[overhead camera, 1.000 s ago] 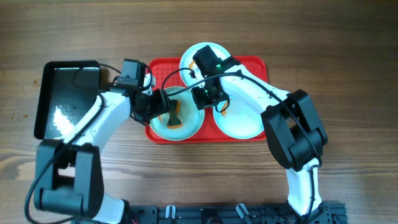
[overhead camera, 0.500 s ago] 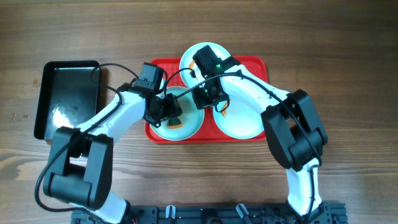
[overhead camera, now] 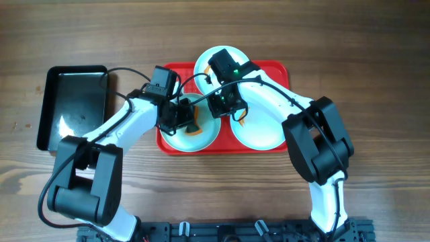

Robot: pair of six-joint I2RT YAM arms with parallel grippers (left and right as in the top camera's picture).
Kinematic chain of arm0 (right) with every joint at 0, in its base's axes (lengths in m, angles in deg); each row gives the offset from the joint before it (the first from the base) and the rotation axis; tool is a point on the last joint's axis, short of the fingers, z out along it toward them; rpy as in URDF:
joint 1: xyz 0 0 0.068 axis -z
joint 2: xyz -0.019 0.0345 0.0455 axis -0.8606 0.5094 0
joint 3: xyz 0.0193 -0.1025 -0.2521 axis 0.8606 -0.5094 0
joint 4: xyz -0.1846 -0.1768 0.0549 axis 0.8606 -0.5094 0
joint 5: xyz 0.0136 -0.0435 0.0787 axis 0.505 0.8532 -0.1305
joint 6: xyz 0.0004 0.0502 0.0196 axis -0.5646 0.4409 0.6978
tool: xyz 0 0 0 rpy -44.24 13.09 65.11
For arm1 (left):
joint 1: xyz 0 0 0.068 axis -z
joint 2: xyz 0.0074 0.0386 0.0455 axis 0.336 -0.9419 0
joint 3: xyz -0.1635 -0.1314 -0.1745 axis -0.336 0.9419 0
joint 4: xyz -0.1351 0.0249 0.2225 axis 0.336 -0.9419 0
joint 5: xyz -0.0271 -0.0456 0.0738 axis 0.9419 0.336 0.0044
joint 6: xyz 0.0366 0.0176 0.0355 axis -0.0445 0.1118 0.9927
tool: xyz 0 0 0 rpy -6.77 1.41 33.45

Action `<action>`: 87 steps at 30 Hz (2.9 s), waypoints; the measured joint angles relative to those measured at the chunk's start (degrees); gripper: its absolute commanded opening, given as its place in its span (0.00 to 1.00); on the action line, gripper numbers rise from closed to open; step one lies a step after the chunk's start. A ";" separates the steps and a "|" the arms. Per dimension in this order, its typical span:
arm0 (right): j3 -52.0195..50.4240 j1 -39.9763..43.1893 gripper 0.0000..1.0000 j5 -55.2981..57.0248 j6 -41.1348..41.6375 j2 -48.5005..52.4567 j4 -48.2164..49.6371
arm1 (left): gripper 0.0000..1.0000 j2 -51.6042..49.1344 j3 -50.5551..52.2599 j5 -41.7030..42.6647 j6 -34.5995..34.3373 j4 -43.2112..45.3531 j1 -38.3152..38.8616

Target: Clean dirty plates on tray and stack at the side

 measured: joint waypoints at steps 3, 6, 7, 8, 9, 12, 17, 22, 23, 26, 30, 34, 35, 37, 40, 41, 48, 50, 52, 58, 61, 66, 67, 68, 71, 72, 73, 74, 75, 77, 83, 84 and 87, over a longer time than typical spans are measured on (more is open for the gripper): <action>0.00 0.00 0.04 0.02 0.00 0.00 0.00 | 0.04 0.00 -0.02 -0.81 0.00 1.70 0.00; -0.04 0.00 0.04 0.00 0.00 0.00 0.22 | 0.04 -0.68 -0.09 -2.12 0.00 2.95 0.00; -0.04 0.00 0.04 0.00 0.00 0.00 0.22 | 0.04 -1.31 -0.11 -2.62 0.00 2.95 0.00; -0.07 0.00 0.04 0.02 0.00 0.00 0.20 | 0.04 -2.43 -0.24 -3.06 0.00 2.97 0.00; -0.09 0.00 0.05 0.00 0.00 0.00 0.20 | 0.04 -2.95 -0.42 -3.50 0.02 2.69 -0.02; -0.09 -0.15 0.04 -0.87 0.02 0.15 0.46 | 0.04 -3.10 -2.12 -10.38 0.00 -3.19 0.35; -0.09 -0.15 0.04 -1.05 0.02 0.17 0.46 | 0.04 -2.75 -3.91 -26.71 0.02 -12.41 0.74; -0.33 -0.17 0.04 -1.27 0.20 0.20 1.27 | 0.04 -1.09 -8.46 -31.52 0.09 -19.17 0.59; -0.70 -0.13 0.04 -1.42 0.26 0.20 1.79 | 0.04 0.26 -9.01 -31.52 0.07 -18.56 0.52; -0.83 -0.13 0.04 -1.51 0.46 0.20 2.03 | 0.04 2.19 -9.66 -26.34 0.04 -15.19 0.26; -0.85 -0.02 0.04 -1.77 0.68 0.20 2.05 | 0.04 0.61 -8.94 -11.80 0.02 -7.43 0.26; -0.87 -0.02 0.04 -1.88 0.63 0.20 2.10 | 0.04 -5.22 -5.09 -4.70 0.02 -6.64 0.22; -0.90 -0.02 0.04 -1.88 0.63 0.20 2.10 | 0.04 -5.25 -5.01 -4.48 0.02 -6.60 0.09; -0.90 -0.02 0.04 -1.88 0.63 0.20 2.10 | 0.04 -5.22 -4.96 -5.31 0.02 -7.82 0.04; -0.90 -0.04 0.04 -1.88 0.63 0.20 2.12 | 0.04 -4.72 -5.11 -10.25 0.02 -12.15 0.28; -0.90 -0.02 0.04 -1.88 0.63 0.20 2.12 | 0.04 -4.39 -5.18 -12.61 0.02 -13.88 0.35; -0.96 -0.26 0.04 -2.32 0.68 0.20 2.36 | 0.04 -2.75 -10.10 -33.07 0.04 -25.40 0.59; -0.96 -0.24 0.04 -2.32 0.87 0.20 2.19 | 0.04 -0.98 -12.04 -33.97 -0.09 -26.75 0.42; -0.61 -0.24 0.04 -2.29 1.33 0.17 1.03 | 0.04 3.58 -13.62 -32.00 -1.33 -26.34 -0.31; -0.17 -0.17 0.04 6.14 1.51 -13.16 -0.92 | 0.04 21.24 -14.45 -18.27 -2.58 -27.67 -8.26; 1.07 -0.15 0.04 14.25 0.37 -22.03 -2.03 | 0.04 21.44 -14.51 -16.90 -2.62 -28.52 -9.09; 1.33 -4.90 0.04 34.42 -5.35 -23.58 -2.49 | 0.04 21.29 -14.08 -16.50 -2.62 -28.26 -9.07; 1.33 -6.97 0.04 38.99 -6.80 -23.58 -2.12 | 0.04 21.29 -13.99 -16.52 -2.62 -28.24 -9.07; 1.33 -8.85 0.04 43.12 -8.17 -23.58 -1.81 | 0.04 21.29 -13.97 -16.52 -2.62 -28.22 -9.07; 1.33 -14.05 0.04 54.12 -13.03 -23.56 -0.17 | 0.04 21.29 -13.97 -16.52 -2.62 -28.24 -9.07; 1.33 -15.67 0.04 57.46 -14.93 -23.56 0.63 | 0.04 21.29 -13.97 -16.52 -2.62 -28.24 -9.07; 1.33 -16.72 0.04 59.93 -16.13 -23.56 1.22 | 0.04 21.29 -13.97 -16.52 -2.62 -28.22 -9.07; 1.33 -17.59 0.04 61.94 -17.53 -23.56 1.70 | 0.04 21.29 -13.94 -16.52 -2.62 -28.22 -9.07; 1.33 -18.14 0.04 63.21 -18.49 -23.56 1.90 | 0.04 21.29 -13.92 -16.52 -2.62 -28.22 -9.07; 1.33 -19.78 0.04 67.41 -21.79 -23.56 2.60 | 0.04 21.14 -13.88 -16.52 -2.62 -28.22 -9.07; 1.33 -22.27 0.04 72.28 -24.90 -23.56 5.40 | 0.04 21.00 -13.86 -16.52 -2.62 -28.22 -9.07; 1.33 -22.34 0.04 72.32 -24.87 -23.56 5.40 | 0.04 21.00 -13.86 -16.52 -2.62 -28.22 -9.07; 1.33 -22.34 0.04 71.32 -24.85 -23.56 5.38 | 0.04 21.00 -13.86 -16.52 -2.62 -28.24 -9.07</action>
